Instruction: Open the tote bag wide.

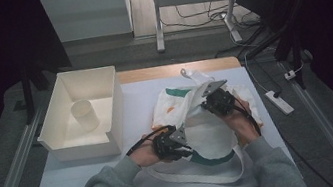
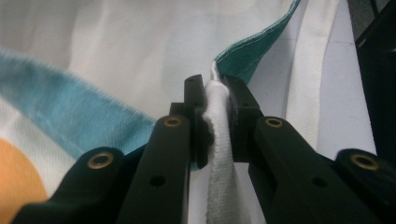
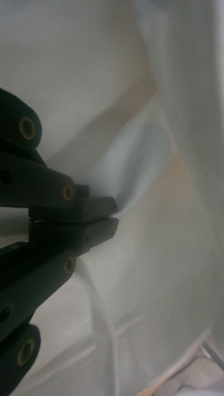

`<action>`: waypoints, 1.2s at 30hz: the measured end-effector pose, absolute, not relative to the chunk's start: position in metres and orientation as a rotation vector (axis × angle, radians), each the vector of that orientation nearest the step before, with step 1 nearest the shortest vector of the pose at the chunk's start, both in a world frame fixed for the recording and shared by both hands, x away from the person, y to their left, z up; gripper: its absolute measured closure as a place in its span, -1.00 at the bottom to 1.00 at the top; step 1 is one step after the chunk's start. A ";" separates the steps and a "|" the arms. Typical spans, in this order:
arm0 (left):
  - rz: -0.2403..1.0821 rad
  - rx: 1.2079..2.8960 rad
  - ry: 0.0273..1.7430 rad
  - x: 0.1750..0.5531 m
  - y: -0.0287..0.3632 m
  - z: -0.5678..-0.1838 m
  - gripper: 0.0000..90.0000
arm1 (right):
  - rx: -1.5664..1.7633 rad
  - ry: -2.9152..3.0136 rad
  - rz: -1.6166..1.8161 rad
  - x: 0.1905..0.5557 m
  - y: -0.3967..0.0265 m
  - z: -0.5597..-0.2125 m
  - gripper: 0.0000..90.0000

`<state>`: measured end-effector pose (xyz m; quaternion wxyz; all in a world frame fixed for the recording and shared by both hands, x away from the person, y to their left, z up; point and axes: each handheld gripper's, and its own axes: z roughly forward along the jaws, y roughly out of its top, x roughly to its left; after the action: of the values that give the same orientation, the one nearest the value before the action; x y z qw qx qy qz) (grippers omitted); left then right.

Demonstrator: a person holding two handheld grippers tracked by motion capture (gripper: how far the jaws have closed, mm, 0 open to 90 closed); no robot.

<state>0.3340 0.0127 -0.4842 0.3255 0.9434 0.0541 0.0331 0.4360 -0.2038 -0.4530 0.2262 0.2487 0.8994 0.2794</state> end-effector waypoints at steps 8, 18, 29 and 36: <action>0.088 2.450 0.160 0.338 0.019 -0.482 0.79 | 0.791 2.406 0.770 0.473 -0.206 -0.450 0.97; 0.088 2.451 0.181 0.342 0.020 -0.483 0.79 | 0.928 2.449 0.809 0.506 -0.212 -0.493 0.97; 0.087 2.429 0.208 0.345 0.020 -0.483 0.75 | 1.077 2.450 1.065 0.494 -0.230 -0.483 0.38; 0.093 2.429 0.223 0.344 0.019 -0.483 0.70 | 0.978 2.458 1.084 0.445 -0.239 -0.462 0.20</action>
<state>0.3444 0.0194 -0.4830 0.3434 0.9346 0.0857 0.0358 0.4454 -0.2390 -0.4616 0.1407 0.3387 0.8513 0.3753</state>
